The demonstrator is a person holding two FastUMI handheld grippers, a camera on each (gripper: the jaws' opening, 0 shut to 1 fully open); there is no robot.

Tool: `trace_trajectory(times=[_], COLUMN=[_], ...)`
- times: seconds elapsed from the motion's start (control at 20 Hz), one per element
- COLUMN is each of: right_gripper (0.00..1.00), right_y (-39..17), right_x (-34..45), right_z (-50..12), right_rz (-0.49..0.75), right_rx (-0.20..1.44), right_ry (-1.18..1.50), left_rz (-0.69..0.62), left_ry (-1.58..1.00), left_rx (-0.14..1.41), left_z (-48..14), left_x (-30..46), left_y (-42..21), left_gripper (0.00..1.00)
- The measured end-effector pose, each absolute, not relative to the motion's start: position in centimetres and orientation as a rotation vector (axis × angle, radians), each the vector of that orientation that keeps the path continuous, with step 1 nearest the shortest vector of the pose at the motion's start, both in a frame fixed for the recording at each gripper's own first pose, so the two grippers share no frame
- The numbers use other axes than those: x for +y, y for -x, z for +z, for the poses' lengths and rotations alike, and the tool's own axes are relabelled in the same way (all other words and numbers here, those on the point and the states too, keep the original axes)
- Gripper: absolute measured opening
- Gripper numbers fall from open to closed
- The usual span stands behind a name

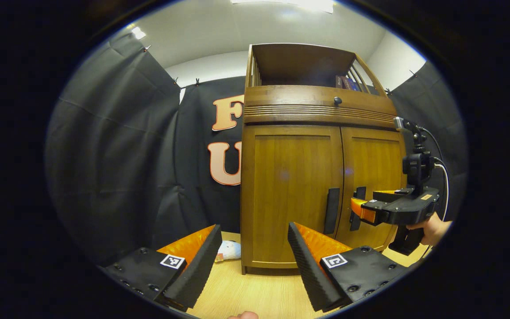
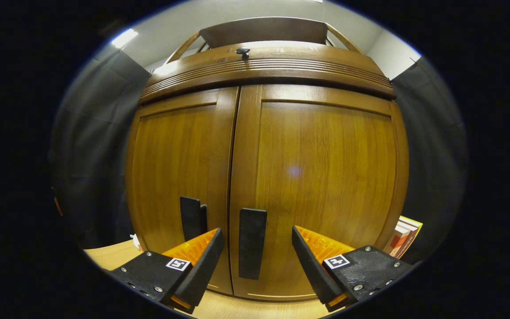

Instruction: Open the right door of the double-door shoe cabinet with the right hand, and open the left door with the left hand.

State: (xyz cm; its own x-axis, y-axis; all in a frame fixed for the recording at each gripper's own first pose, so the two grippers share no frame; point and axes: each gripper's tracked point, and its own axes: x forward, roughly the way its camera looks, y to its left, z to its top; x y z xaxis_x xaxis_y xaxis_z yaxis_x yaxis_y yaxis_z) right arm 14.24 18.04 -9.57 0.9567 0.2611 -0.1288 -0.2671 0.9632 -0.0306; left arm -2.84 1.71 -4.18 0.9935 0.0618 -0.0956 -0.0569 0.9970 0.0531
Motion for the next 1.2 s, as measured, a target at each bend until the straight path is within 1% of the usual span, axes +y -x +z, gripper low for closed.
trace_trajectory(times=[0.05, 0.1, 0.15, 0.2, 0.25, 0.3, 0.35, 0.4, 0.45, 0.5, 0.55, 0.6, 0.65, 0.7, 0.75, 0.8, 0.85, 0.95, 1.0, 1.05, 1.1, 1.15, 1.2], right_gripper=[0.94, 0.94, 0.97, 0.93, 0.93, 0.96, 0.86, 0.83, 0.88, 0.92, 0.89, 0.70, 0.74, 0.71, 0.73, 0.66, 0.51, 0.35, 0.36, 0.30, 0.21, 0.19, 0.23], right_y=[-14.5, -14.7, -15.0, -15.2, -15.5, -15.6, -15.8, -16.0, -16.1, -16.4, -16.5, -16.6, -16.6, -16.6, -16.6, -16.5, -16.2, -16.4, -16.4, -16.3, -16.2, -16.3, -16.3], right_x=[18.2, 18.4, 18.4, 18.3, 18.2, 18.1, 18.2, 18.2, 18.1, 18.1, 17.9, 18.0, 18.2, 18.3, 18.6, 18.9, 19.5, 19.5, 19.5, 19.5, 19.6, 19.7, 19.7], right_z=[-9.9, -10.2, -10.4, -10.5, -10.6, -10.7, -10.7, -10.9, -11.0, -11.1, -11.2, -11.1, -11.3, -11.2, -11.4, -11.5, -11.6, -11.7, -11.7, -11.9, -11.8, -11.9, -11.9], right_rz=[0.268, 0.268, 0.264, 0.253, 0.244, 0.240, 0.236, 0.232, 0.226, 0.220, 0.210, 0.211, 0.215, 0.214, 0.216, 0.216, 0.234, 0.227, 0.231, 0.235, 0.237, 0.238, 0.237], right_rx=[0.133, 0.142, 0.146, 0.145, 0.144, 0.145, 0.149, 0.153, 0.155, 0.157, 0.159, 0.153, 0.154, 0.151, 0.154, 0.165, 0.174, 0.178, 0.185, 0.197, 0.197, 0.201, 0.200], right_ry=[0.041, 0.035, 0.031, 0.030, 0.030, 0.026, 0.020, 0.015, 0.012, 0.013, 0.016, 0.015, 0.018, 0.018, 0.010, -0.002, -0.026, -0.026, -0.012, -0.007, -0.009, -0.009, -0.007], left_rz=[0.061, 0.061, 0.063, 0.065, 0.066, 0.067, 0.068, 0.069, 0.068, 0.069, 0.069, 0.070, 0.071, 0.071, 0.070, 0.068, 0.068, 0.068, 0.067, 0.066, 0.063, 0.062, 0.061], left_ry=[-0.048, -0.049, -0.052, -0.056, -0.059, -0.060, -0.060, -0.060, -0.062, -0.063, -0.064, -0.066, -0.068, -0.068, -0.069, -0.072, -0.076, -0.076, -0.073, -0.071, -0.071, -0.071, -0.070], left_rx=[0.096, 0.096, 0.096, 0.095, 0.094, 0.091, 0.089, 0.088, 0.090, 0.092, 0.094, 0.093, 0.090, 0.087, 0.088, 0.089, 0.089, 0.085, 0.084, 0.083, 0.083, 0.086, 0.087], left_z=[-4.1, -4.1, -4.0, -4.0, -3.8, -3.9, -3.7, -3.7, -3.8, -4.0, -3.9, -3.9, -3.8, -3.6, -3.6, -3.7, -3.7, -3.7, -3.7, -3.7, -3.9, -4.0, -4.0], left_x=[1.8, 1.8, 1.8, 2.0, 2.1, 2.1, 2.1, 2.1, 2.2, 2.2, 2.3, 2.4, 2.5, 2.5, 2.5, 2.2, 2.1, 2.0, 1.8, 1.7, 1.7, 1.7, 1.6], left_y=[2.8, 2.6, 2.6, 2.6, 2.5, 2.5, 2.4, 2.5, 2.5, 2.5, 2.3, 2.3, 2.1, 2.2, 1.7, 1.3, 1.3, 1.3, 1.3, 1.4, 1.5, 1.6, 1.6], left_gripper=[0.96, 0.94, 0.95, 0.96, 0.96, 0.96, 0.96, 0.94, 0.94, 0.94, 0.94, 0.94, 0.96, 0.94, 0.94, 0.94, 0.94, 0.94, 0.99, 0.94, 0.94, 0.94, 0.94])
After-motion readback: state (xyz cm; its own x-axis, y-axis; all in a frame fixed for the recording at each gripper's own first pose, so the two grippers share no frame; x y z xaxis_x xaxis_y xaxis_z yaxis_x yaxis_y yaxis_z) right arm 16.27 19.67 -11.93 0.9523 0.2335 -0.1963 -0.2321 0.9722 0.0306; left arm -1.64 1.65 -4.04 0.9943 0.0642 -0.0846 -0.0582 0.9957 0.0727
